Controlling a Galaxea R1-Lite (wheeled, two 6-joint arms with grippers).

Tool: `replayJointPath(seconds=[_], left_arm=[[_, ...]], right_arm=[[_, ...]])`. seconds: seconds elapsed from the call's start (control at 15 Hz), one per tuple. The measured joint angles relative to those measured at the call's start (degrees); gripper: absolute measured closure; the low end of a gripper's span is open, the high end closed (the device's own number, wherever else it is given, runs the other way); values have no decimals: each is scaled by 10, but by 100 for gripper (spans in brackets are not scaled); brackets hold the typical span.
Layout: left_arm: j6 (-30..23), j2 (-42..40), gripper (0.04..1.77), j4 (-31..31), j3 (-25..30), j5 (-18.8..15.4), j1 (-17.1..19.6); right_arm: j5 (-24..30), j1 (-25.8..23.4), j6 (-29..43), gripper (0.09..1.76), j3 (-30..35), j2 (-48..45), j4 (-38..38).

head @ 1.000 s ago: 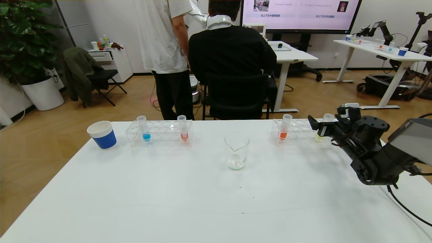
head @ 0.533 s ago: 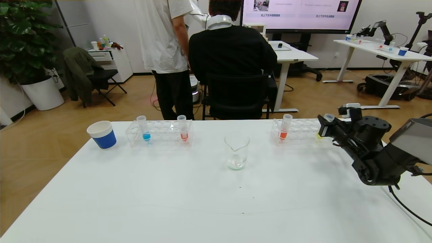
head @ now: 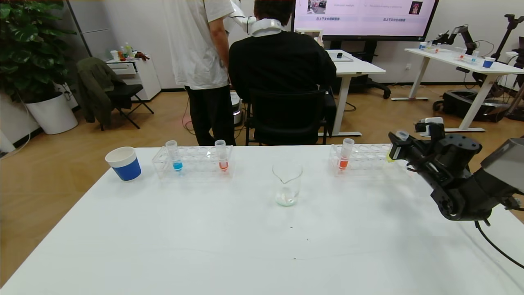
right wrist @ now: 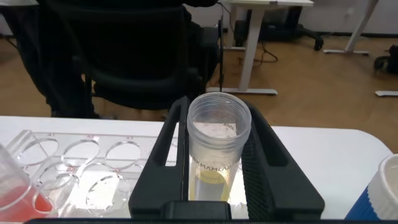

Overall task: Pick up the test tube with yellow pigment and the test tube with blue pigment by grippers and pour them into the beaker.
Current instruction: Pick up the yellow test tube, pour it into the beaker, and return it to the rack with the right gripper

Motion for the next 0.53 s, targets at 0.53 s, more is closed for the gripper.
replayJointPath(seconds=[0.53], left_arm=[[0,0,6,0,0,0,0]], right_arm=[[7,9,-21,135,-5,-80,55]])
